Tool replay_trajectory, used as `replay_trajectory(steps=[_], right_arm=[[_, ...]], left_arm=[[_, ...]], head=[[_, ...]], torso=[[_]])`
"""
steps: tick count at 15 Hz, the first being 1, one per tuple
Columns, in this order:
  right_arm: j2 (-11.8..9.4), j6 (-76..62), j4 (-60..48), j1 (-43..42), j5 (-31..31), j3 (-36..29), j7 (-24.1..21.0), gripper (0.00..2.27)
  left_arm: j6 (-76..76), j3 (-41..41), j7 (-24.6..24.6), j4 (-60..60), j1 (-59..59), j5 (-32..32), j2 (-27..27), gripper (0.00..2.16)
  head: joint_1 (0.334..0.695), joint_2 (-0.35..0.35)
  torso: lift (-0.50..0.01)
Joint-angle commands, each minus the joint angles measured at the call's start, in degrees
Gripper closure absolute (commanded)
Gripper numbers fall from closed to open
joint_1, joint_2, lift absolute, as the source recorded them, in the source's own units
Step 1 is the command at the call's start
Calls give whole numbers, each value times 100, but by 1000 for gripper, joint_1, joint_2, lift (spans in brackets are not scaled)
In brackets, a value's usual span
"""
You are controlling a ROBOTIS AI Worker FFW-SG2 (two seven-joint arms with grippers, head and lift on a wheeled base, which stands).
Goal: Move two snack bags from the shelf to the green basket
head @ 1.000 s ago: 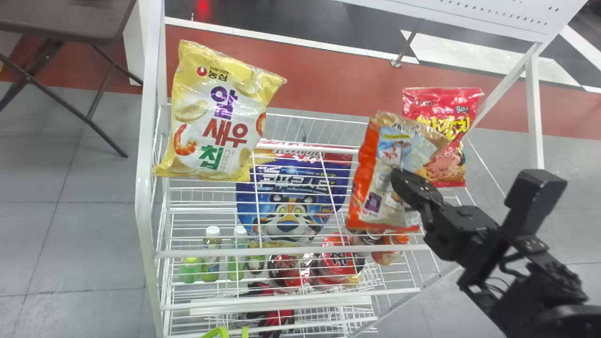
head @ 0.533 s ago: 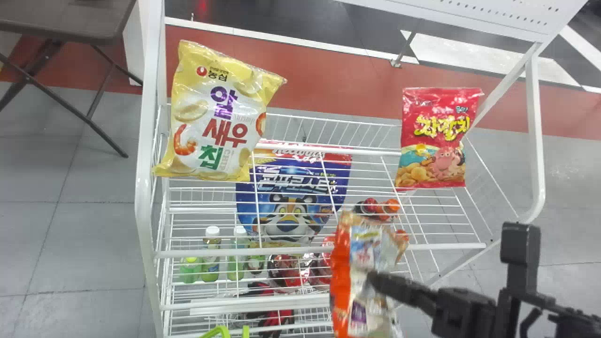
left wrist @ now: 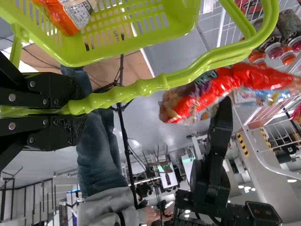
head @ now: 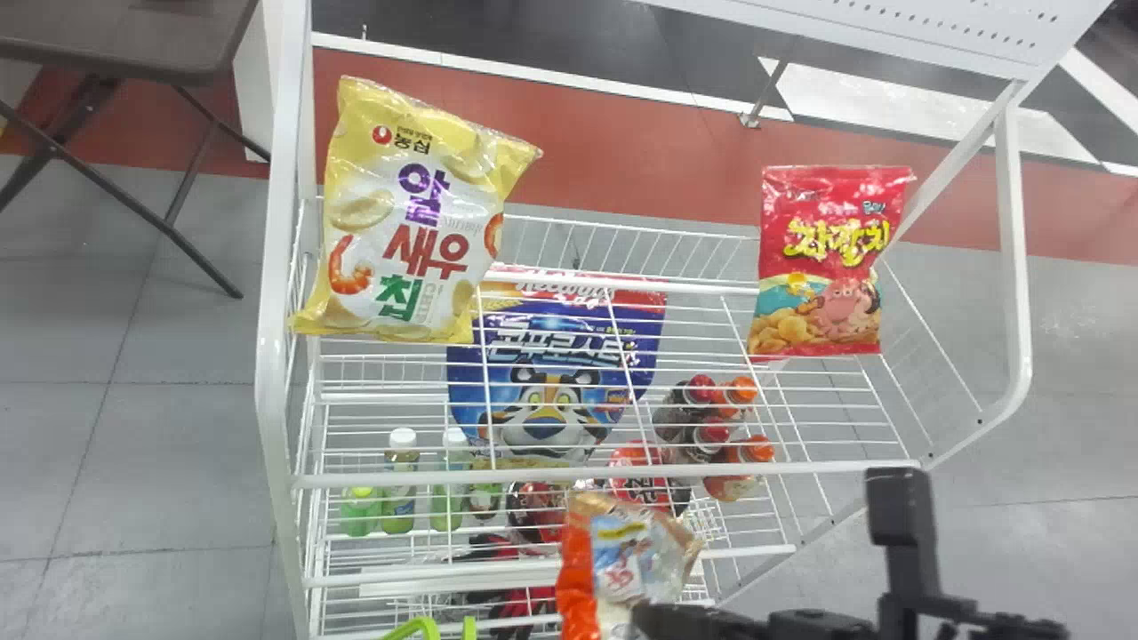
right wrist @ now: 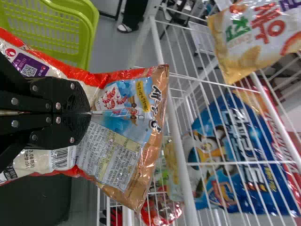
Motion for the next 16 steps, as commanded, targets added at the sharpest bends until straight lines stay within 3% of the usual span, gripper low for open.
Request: replay_trajectory(steps=[1,9,16], right_arm=[[-91,46,162,121,305,676,-20,2246],[-363,46,830,323,657,1863,-196,2246],[-548,-335,2087,-64,824,2302,-64,2246]], left_arm=[[-12,-14,-8,4,-4,-2,0,2044],[-47,-23,-25,13,-22,-2,0,2044],[23,-93,-34,-84,-13,-29,27,2044]], head=[[695,-350],[695,-350],[695,-350]], torso=[[-16],[-16],[-16]])
